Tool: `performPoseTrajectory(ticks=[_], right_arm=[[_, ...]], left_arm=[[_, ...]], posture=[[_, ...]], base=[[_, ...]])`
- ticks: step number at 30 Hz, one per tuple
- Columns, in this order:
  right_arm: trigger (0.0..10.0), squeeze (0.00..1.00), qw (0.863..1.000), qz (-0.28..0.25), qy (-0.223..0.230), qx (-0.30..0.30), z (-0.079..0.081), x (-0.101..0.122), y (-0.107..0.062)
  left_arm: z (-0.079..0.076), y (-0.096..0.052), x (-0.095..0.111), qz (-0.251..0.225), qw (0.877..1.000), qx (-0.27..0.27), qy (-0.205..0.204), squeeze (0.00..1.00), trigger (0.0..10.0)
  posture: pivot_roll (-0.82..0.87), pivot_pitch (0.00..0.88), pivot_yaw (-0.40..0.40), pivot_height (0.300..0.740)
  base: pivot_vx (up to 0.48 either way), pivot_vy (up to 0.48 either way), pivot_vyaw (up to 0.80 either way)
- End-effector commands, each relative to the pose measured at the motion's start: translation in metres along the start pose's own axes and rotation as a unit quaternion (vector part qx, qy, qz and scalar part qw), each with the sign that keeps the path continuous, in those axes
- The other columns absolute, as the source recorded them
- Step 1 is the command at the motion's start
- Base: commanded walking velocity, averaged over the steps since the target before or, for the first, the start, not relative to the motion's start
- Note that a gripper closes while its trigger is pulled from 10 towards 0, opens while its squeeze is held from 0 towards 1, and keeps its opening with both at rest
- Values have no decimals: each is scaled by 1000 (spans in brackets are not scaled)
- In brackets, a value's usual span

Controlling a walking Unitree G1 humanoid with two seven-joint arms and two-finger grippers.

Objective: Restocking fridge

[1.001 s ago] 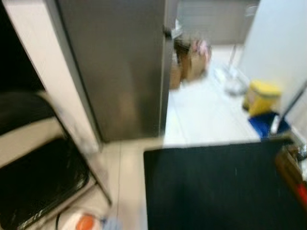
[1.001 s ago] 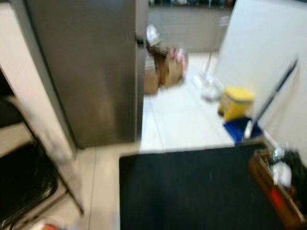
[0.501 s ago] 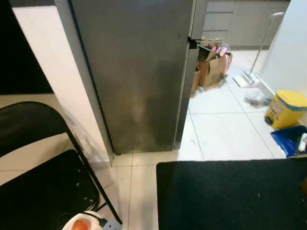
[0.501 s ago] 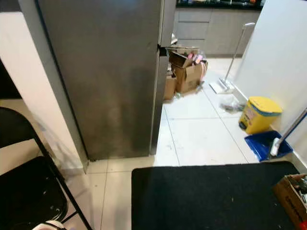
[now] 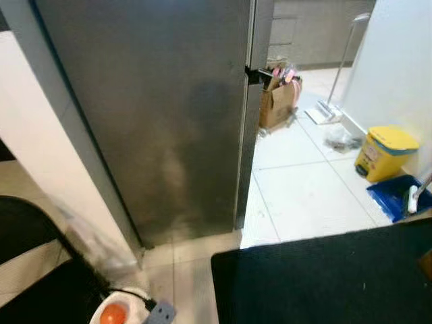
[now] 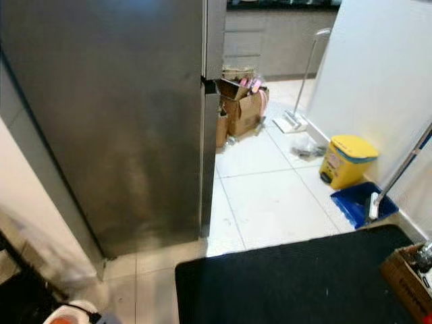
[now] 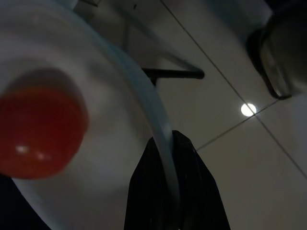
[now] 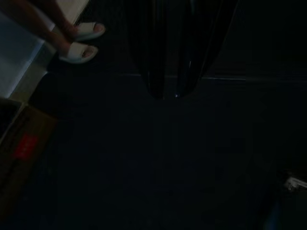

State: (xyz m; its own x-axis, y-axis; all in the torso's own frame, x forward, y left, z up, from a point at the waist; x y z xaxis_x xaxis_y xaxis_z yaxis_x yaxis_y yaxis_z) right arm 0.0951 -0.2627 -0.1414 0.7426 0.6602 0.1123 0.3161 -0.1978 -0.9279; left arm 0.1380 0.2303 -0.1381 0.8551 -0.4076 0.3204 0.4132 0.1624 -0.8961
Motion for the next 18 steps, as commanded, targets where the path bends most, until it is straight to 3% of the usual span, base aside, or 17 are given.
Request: performPoseTrajectory(ticks=[1, 18], right_arm=[[10000, 0, 1000, 1, 4, -5, -4, -2, 0], [10000, 0, 1000, -15, 11, 10, -1, 4, 0]], left_arm=[[4, 1, 8, -12, 1000, 6, 5, 0, 10000], [6, 1, 10, -13, 1000, 8, 14, 0, 10000]], posture=[[-28, 0, 10, 740], [-34, 0, 12, 740]], base=[[345, 0, 0], [346, 0, 0]])
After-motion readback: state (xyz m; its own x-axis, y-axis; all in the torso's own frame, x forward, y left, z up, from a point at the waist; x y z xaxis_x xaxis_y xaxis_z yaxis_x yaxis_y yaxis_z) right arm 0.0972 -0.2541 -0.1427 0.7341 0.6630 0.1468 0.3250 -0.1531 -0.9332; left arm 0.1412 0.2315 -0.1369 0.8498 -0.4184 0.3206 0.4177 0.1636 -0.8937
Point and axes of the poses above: a point about 5 cm out from each wrist's last joint towards the gripper, its own y axis pointing out of the wrist towards the gripper, its own x axis along the axis of the wrist's last joint, z = x × y, the point moved 4 cm from there along y, pointing out of the wrist towards the gripper, and after that the axes turned 10 degrees about -y, right-handed, at the moved point
